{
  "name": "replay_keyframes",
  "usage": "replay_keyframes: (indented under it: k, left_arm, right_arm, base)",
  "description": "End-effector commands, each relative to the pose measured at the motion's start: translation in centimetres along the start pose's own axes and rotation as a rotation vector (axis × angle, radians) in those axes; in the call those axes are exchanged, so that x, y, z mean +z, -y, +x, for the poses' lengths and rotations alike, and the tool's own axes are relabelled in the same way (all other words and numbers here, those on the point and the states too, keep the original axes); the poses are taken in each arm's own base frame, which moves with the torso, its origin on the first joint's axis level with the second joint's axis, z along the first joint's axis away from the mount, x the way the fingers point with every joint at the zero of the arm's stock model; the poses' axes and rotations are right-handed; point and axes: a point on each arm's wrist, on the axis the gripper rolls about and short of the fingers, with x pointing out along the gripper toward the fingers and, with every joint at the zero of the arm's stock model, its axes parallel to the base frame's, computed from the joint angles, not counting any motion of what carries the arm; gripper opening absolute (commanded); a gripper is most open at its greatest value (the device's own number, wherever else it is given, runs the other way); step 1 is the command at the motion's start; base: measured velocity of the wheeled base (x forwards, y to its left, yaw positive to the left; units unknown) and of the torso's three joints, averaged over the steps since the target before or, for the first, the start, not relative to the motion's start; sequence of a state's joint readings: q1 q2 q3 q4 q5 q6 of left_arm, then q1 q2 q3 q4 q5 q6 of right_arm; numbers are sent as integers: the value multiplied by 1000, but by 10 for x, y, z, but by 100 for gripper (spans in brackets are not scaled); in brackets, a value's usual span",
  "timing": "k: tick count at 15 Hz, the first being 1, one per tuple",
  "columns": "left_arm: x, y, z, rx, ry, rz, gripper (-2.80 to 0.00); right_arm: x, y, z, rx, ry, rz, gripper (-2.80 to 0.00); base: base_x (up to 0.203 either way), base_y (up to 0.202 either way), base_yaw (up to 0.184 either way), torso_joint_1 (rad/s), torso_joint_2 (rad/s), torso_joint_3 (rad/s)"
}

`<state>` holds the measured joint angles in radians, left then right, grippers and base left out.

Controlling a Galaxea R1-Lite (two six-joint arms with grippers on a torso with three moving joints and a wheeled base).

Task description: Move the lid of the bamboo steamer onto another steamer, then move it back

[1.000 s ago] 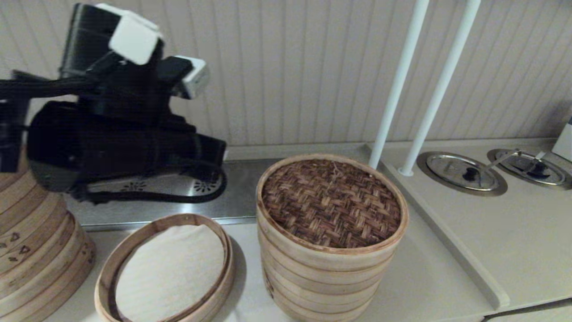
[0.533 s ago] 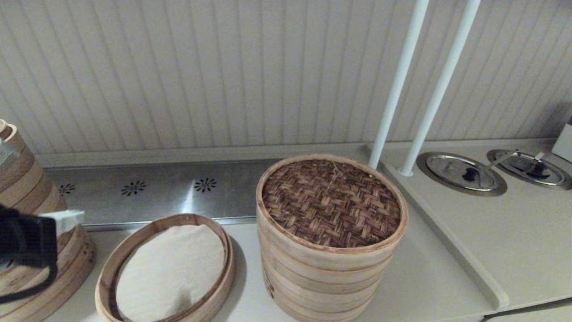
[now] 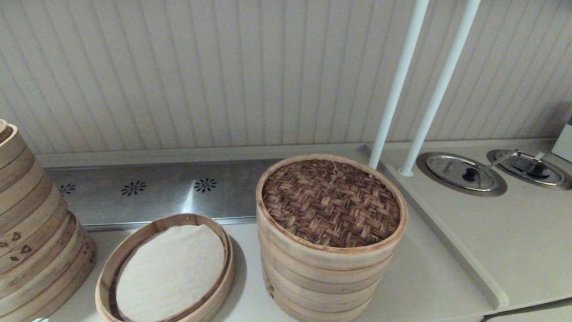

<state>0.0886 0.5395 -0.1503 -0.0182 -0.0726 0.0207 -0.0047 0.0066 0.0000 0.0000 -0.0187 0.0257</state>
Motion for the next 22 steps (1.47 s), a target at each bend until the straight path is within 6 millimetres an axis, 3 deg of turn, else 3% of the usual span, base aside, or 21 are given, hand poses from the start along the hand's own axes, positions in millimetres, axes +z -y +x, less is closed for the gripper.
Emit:
replay_keyframes:
  k: [1, 4, 13, 22]
  left_arm:
    - [-12, 1, -12, 5, 75, 16, -280]
    - [-32, 2, -20, -26, 123, 41, -280]
    - [-59, 0, -32, -20, 268, 118, -280]
    - [-59, 0, -32, -5, 384, 97, -280]
  right_arm:
    - [-1, 0, 0, 0, -6, 0, -280]
    - [-1, 0, 0, 0, -5, 0, -280]
    - [-1, 0, 0, 0, -4, 0, -280]
    - [-1, 0, 0, 0, -6, 0, -280]
  base:
    - [0, 0, 0, 0, 0, 0]
    - [0, 0, 0, 0, 0, 0]
    - [0, 0, 0, 0, 0, 0]
    - [0, 0, 0, 0, 0, 0]
